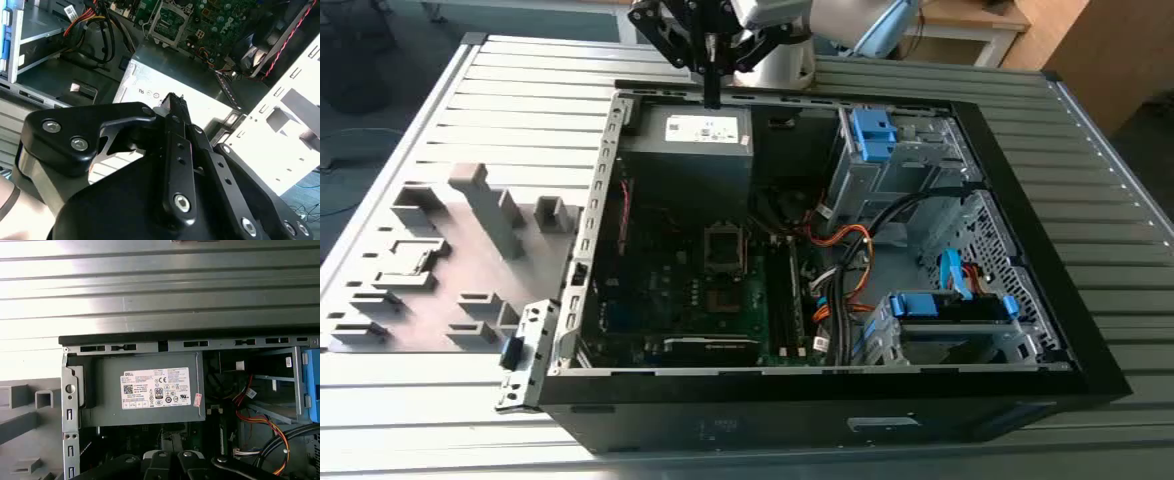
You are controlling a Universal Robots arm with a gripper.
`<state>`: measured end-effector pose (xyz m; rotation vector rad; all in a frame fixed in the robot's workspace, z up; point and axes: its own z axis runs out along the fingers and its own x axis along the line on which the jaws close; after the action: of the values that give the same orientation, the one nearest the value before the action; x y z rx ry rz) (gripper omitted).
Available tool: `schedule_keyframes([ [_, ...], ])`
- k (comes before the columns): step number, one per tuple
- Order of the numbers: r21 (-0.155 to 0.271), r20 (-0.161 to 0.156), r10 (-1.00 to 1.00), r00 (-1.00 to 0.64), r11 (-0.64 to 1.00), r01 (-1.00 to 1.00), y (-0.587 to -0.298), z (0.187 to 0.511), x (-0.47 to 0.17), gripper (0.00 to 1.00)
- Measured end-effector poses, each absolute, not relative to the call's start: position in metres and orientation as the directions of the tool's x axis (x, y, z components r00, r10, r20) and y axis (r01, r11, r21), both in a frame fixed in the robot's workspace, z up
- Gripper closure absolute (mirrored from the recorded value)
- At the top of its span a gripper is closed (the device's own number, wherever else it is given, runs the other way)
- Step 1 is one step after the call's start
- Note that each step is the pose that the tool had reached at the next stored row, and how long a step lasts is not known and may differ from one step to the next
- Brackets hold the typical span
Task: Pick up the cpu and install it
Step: 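Reach for the cpu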
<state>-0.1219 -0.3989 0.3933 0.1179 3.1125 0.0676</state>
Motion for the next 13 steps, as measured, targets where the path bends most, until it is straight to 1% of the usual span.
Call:
schedule_keyframes([
  [13, 0.044, -0.024, 0.076, -0.997, 0.996, 0.075, -0.3978, 0.3933, -0.125, 0.89],
])
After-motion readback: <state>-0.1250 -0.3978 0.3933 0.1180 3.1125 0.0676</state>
